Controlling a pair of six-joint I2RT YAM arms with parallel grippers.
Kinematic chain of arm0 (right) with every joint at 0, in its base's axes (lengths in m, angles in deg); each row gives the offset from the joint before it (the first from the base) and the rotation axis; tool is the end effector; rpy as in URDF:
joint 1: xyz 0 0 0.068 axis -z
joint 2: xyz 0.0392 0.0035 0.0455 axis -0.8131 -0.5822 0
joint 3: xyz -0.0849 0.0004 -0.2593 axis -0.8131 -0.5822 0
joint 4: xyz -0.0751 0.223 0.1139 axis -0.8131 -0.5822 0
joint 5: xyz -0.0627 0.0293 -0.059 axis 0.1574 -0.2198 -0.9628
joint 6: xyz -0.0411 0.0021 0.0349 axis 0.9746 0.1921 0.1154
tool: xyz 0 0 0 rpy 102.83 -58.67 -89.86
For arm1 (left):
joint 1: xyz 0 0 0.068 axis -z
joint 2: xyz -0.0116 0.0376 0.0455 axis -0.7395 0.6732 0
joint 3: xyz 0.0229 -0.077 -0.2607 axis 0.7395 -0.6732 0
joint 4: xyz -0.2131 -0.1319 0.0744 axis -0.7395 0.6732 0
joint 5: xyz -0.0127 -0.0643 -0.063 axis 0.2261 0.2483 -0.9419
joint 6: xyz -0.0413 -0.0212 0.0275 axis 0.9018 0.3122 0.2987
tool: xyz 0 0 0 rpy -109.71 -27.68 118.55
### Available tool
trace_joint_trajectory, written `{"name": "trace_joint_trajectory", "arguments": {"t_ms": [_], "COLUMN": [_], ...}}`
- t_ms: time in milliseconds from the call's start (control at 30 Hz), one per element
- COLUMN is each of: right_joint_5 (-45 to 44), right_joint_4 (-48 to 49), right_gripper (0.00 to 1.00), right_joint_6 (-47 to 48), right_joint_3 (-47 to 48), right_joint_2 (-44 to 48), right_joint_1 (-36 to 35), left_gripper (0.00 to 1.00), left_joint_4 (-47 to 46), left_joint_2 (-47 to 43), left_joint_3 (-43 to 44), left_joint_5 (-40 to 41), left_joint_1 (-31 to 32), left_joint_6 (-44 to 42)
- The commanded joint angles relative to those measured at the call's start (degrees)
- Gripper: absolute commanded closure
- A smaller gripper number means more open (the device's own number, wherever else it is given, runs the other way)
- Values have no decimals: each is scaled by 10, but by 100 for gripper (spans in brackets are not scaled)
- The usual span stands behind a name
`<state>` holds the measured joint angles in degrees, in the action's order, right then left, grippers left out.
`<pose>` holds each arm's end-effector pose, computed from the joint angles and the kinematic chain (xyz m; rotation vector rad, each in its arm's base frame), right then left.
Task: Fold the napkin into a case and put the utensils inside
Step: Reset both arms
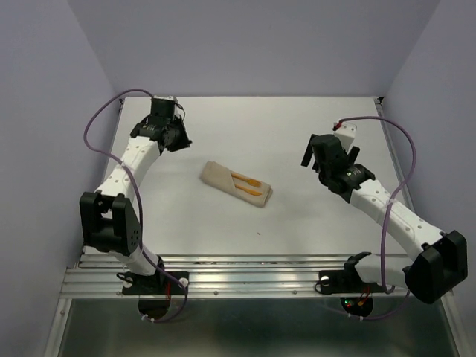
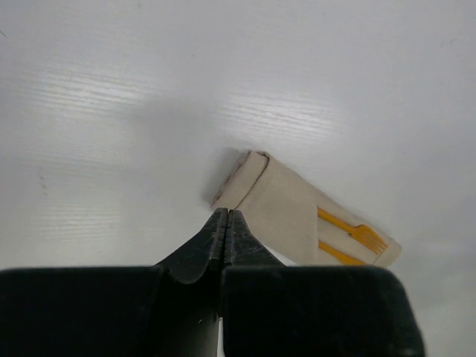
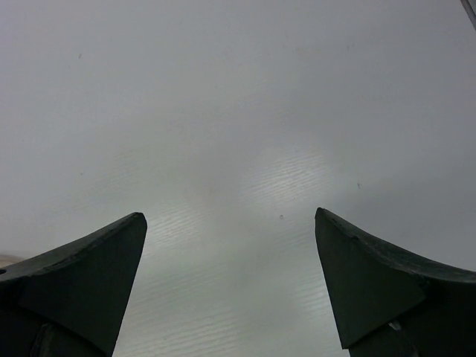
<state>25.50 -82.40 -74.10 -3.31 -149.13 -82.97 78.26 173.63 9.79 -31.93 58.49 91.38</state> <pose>0.2397 0.1049 0.3005 0.3589 2.0553 -0.1698 0.3583 -0.0714 0.2988 -0.1705 2.3332 -0.3778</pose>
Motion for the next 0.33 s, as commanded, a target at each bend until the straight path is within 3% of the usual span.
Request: {"name": "trace_joint_trajectory", "arguments": {"t_ms": [0,300], "right_joint_5": [-53,-85], "right_joint_4": [30,28], "right_gripper": [0,0], "right_joint_6": [-63,-88], "right_joint_3": [-7,-13], "right_joint_2": [22,26], "right_joint_1": [-3,-3], "left_gripper": [94,90], "left_joint_4": [0,-24], "left_joint_2": [-75,-180], "left_joint_3": [44,38], "left_joint_5": [13,34], "left_joint_1": [2,1], "left_joint_6": [-5,-1]}}
